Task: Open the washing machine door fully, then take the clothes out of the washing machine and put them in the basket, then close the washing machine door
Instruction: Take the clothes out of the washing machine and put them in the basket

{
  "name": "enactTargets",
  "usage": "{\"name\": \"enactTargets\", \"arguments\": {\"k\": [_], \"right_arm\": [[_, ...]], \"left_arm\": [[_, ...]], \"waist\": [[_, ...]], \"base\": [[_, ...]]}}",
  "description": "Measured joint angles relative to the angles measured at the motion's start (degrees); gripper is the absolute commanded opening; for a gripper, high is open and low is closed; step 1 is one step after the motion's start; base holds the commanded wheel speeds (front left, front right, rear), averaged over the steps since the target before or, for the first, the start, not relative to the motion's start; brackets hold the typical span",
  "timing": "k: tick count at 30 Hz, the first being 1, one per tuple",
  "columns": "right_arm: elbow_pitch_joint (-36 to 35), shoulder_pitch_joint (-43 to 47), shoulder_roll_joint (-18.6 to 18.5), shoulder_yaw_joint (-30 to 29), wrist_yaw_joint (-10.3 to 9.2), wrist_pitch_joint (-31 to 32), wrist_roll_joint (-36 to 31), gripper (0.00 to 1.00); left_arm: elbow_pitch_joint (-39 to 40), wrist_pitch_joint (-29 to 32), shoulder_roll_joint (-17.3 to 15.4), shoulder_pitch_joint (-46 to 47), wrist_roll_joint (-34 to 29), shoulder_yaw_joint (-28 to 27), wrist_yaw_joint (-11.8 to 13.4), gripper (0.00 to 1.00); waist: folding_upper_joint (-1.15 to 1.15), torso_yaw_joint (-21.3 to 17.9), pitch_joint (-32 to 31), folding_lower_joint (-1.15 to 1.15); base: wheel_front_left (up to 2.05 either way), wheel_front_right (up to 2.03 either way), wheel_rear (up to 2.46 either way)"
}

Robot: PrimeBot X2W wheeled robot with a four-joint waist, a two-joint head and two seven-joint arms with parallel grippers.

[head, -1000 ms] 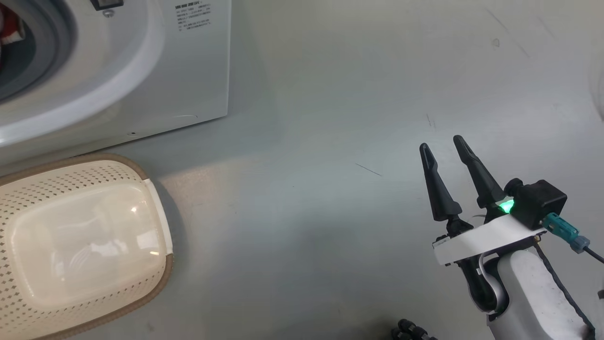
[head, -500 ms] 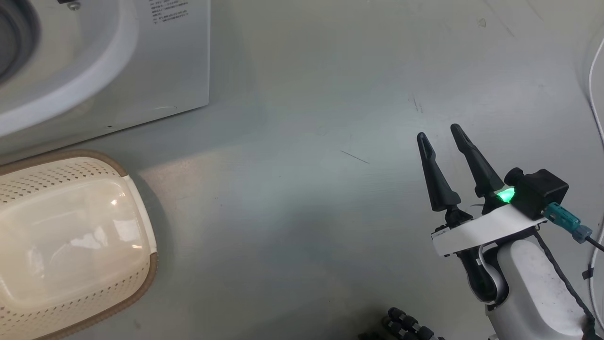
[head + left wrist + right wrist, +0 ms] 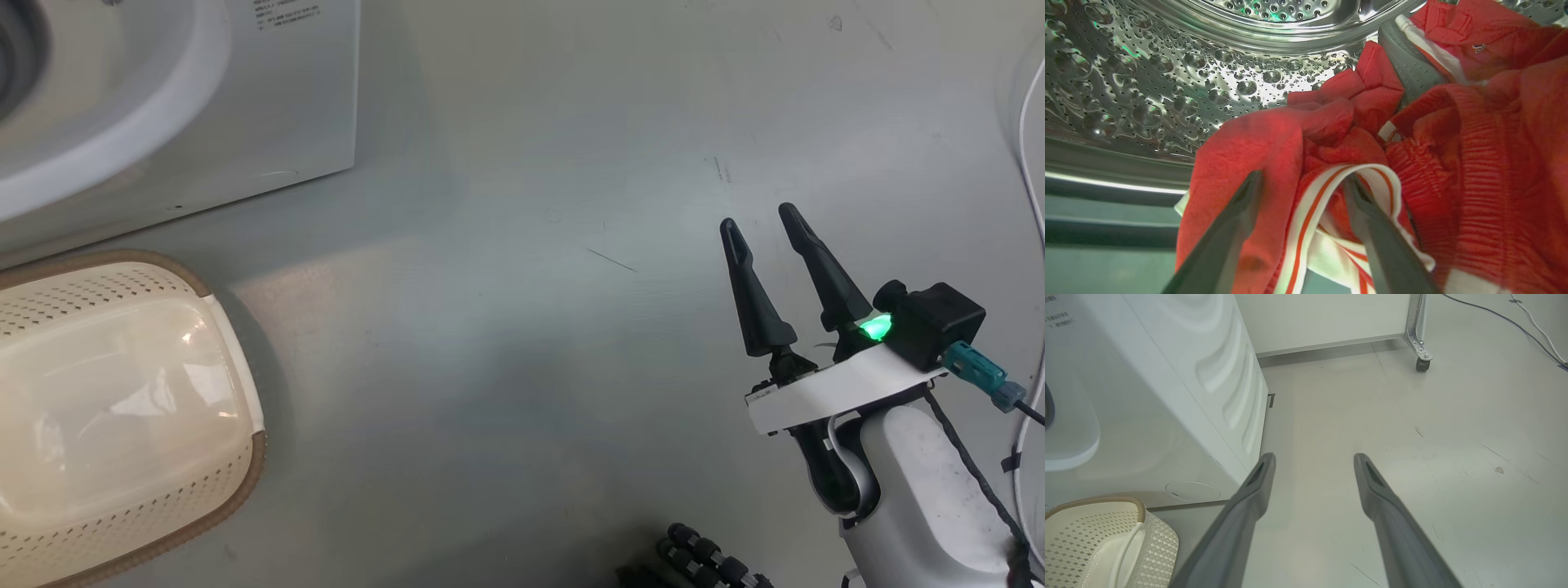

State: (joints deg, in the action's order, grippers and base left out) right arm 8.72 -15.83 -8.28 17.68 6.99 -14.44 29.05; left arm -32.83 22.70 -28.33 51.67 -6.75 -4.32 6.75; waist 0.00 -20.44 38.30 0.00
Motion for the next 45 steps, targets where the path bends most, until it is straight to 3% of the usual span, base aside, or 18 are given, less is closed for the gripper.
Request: {"name": "enactTargets", "arguments": {"k": [6, 7, 8, 23, 45], "right_arm": [[0.0, -0.3, 0.0, 0.0, 0.00, 0.0, 0.0, 1.00], [0.0, -0.3, 0.0, 0.0, 0.00, 0.0, 0.0, 1.00], [0.0, -0.4, 0.0, 0.0, 0.00, 0.0, 0.0, 1.00], [0.8, -1.2, 0.0, -0.4, 0.00, 0.0, -0.2, 1.00], [2.3, 1.1, -1.7, -2.9, 0.00, 0.0, -2.0, 1.00]], "left_arm": [[-0.8, 0.0, 0.1, 1.2, -0.5, -0.2, 0.0, 1.00], [-1.1, 0.1, 0.2, 1.3, -0.5, -0.4, 0.0, 0.29], [-1.3, 0.3, 0.2, 1.3, -0.5, -0.6, 0.0, 0.00], [-3.8, -4.4, 3.4, 1.4, -1.1, -3.5, 0.0, 0.00], [-8.3, -22.9, 14.2, -6.7, 5.4, -6.1, 0.0, 0.00]], "waist": [[0.00, 0.0, 0.4, 0.00], [0.00, 0.0, 0.4, 0.00], [0.00, 0.1, 0.4, 0.00], [0.00, 0.9, -2.0, 0.00], [0.00, 5.2, -11.3, 0.00]], "base": [[0.00, 0.00, 0.00], [0.00, 0.00, 0.00], [0.00, 0.00, 0.00], [0.00, 0.00, 0.00], [0.00, 0.00, 0.00]]}}
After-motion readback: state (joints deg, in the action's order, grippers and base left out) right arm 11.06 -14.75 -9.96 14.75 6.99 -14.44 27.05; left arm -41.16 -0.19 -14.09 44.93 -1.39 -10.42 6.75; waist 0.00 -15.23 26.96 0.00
